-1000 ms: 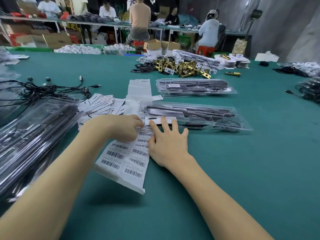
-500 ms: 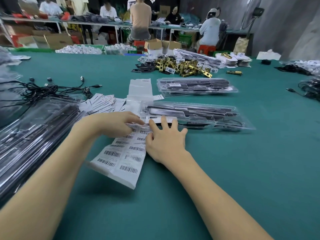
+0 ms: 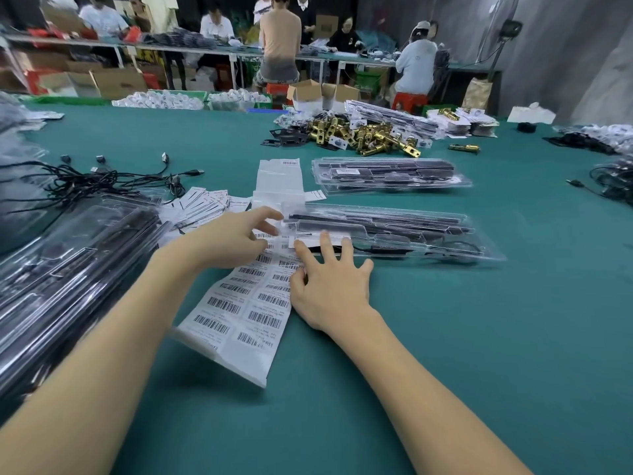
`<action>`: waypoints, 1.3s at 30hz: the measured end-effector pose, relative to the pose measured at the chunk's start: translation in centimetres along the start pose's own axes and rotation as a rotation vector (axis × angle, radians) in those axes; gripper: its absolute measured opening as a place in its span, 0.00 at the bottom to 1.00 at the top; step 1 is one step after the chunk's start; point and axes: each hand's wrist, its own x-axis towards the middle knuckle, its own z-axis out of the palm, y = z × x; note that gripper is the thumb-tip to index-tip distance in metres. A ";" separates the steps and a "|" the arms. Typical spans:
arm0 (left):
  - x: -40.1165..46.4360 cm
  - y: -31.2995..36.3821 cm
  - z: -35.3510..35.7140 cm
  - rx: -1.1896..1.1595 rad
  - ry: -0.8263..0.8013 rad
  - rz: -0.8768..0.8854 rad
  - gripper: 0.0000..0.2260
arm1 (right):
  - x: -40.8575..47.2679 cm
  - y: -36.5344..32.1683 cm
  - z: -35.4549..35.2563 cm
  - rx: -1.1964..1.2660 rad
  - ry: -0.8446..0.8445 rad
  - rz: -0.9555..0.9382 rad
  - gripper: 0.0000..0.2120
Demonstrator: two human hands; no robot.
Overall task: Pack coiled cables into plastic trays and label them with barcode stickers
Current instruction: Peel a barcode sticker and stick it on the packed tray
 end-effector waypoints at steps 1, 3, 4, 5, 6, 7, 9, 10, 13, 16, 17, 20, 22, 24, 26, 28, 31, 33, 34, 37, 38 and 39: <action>0.0 0.1 -0.1 0.005 -0.005 0.001 0.23 | -0.1 0.0 -0.1 0.000 -0.003 0.000 0.26; -0.1 0.6 -0.2 0.048 -0.019 0.007 0.22 | -0.1 -0.1 -0.2 -0.013 -0.006 0.002 0.26; -0.2 1.1 -0.3 0.103 -0.013 0.007 0.21 | -0.1 -0.2 -0.3 -0.026 -0.003 0.006 0.27; -0.2 1.7 -0.2 0.199 0.025 0.007 0.20 | -0.1 -0.3 -0.4 -0.035 0.000 0.016 0.28; -0.2 2.4 0.0 0.329 0.105 0.025 0.19 | -0.1 -0.4 -0.5 -0.038 0.002 0.027 0.29; -0.2 3.2 0.4 0.447 0.206 0.075 0.18 | -0.1 -0.5 -0.5 -0.034 0.003 0.037 0.29; 0.0 4.6 1.4 0.478 0.327 0.211 0.15 | -0.2 -0.6 -0.6 -0.014 0.008 0.051 0.28; 0.0 5.1 1.8 0.435 0.330 0.254 0.15 | -0.3 -0.5 -0.6 -0.003 0.011 0.056 0.28; 0.1 5.1 2.5 0.342 0.341 0.285 0.15 | -0.4 -0.4 -0.5 0.020 0.016 0.060 0.28; 0.0 4.7 2.8 0.279 0.365 0.316 0.14 | -0.4 -0.3 -0.5 0.061 0.048 0.065 0.28; 0.0 4.6 2.9 0.248 0.369 0.322 0.13 | -0.5 -0.3 -0.5 0.076 0.057 0.065 0.28; 0.3 3.7 2.8 0.147 0.382 0.300 0.10 | -0.6 -0.3 -0.4 0.062 0.070 0.059 0.28; 0.3 3.0 2.8 0.111 0.387 0.286 0.08 | -0.7 -0.3 -0.4 0.035 0.084 0.061 0.29; 0.3 2.3 3.0 0.133 0.407 0.274 0.09 | -0.8 -0.4 -0.4 0.024 0.095 0.070 0.31; 0.4 1.8 3.4 0.226 0.431 0.263 0.11 | -1.0 -0.5 -0.4 0.004 0.104 0.079 0.32; 0.5 1.5 3.4 0.250 0.407 0.231 0.13 | -1.1 -0.6 -0.4 -0.029 0.110 0.084 0.31; 0.5 1.3 3.3 0.234 0.366 0.205 0.14 | -1.2 -0.8 -0.5 -0.060 0.111 0.091 0.30; 0.4 1.2 3.2 0.246 0.361 0.188 0.14 | -1.2 -0.9 -0.5 -0.062 0.110 0.093 0.29; 0.4 1.2 3.1 0.248 0.358 0.176 0.14 | -1.3 -0.9 -0.5 -0.063 0.109 0.094 0.29; 0.3 1.1 2.9 0.258 0.339 0.144 0.15 | -1.3 -1.1 -0.4 -0.063 0.095 0.102 0.29; 0.4 1.1 2.9 0.259 0.331 0.134 0.15 | -1.3 -1.1 -0.4 -0.058 0.088 0.106 0.29; 0.4 1.1 3.0 0.260 0.324 0.123 0.15 | -1.3 -1.2 -0.4 -0.054 0.084 0.110 0.30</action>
